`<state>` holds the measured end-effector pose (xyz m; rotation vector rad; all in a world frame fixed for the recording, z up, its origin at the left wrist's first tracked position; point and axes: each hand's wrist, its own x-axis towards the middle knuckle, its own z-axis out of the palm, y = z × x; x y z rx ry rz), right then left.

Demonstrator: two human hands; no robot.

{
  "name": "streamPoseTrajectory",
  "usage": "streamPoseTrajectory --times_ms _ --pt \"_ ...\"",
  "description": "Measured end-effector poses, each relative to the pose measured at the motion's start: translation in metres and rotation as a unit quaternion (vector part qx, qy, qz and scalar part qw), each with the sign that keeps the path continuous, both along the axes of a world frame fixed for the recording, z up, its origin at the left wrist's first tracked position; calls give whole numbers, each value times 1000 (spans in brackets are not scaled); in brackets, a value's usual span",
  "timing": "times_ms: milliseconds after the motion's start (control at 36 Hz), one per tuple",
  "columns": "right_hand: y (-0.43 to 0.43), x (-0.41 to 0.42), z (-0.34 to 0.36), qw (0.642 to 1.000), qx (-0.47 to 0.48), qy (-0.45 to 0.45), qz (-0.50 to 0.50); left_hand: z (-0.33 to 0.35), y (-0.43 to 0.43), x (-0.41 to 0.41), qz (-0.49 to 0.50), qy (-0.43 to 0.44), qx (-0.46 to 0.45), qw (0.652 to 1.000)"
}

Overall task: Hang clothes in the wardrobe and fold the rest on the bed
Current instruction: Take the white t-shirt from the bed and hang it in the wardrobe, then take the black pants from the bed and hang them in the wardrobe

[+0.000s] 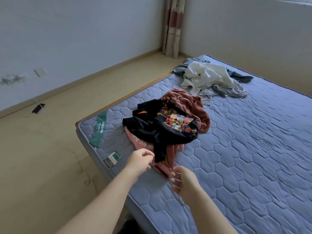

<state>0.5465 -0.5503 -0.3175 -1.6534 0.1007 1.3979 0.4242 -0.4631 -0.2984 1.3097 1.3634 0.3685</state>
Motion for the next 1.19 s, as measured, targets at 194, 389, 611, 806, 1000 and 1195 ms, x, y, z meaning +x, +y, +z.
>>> streamPoseTrajectory --times_ms 194,389,611,806,1000,1195 --pt "80 3 -14 998 -33 2 -52 -17 92 17 -74 32 -7 997" --pt "116 9 -41 992 -81 14 -91 -55 141 31 -121 78 -49 988" --pt "127 22 -82 988 -111 25 -103 -104 157 50 -153 135 -101 974" --pt "133 30 -129 981 -158 47 -103 -157 164 57 -139 175 -153 963" --pt "130 38 -193 977 -200 21 -72 -216 166 63 -68 205 -214 953" --pt "132 39 -247 949 -296 -101 25 -253 175 80 84 256 -204 941"
